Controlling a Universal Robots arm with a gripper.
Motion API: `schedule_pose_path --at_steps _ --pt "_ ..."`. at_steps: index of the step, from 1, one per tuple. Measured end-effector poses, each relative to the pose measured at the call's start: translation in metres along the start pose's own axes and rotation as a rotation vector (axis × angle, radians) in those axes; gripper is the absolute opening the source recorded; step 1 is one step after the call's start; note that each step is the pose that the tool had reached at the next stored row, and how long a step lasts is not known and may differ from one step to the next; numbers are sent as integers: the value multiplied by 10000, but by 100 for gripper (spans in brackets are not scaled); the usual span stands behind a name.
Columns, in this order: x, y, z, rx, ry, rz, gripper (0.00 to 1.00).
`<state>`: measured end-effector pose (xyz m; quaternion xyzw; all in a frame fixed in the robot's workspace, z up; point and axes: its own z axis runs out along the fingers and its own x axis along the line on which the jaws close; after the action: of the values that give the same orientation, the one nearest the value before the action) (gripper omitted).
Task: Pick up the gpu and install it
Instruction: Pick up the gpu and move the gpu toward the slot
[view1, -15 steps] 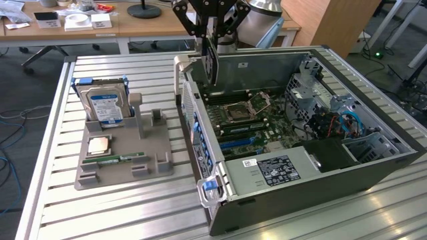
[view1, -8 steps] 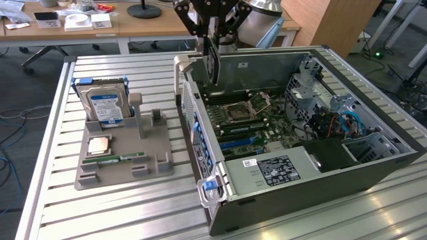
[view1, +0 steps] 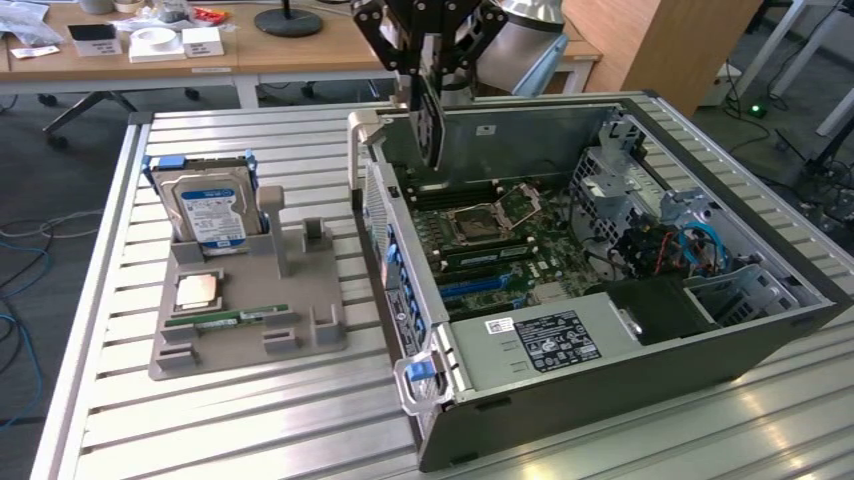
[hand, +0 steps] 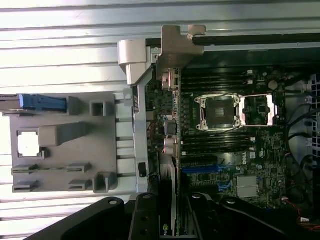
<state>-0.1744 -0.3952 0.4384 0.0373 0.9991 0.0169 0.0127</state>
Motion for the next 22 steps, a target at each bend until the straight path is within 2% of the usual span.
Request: schedule_pose_path --at_steps 22 --pt "-49 9 2 -1 -1 0 26"
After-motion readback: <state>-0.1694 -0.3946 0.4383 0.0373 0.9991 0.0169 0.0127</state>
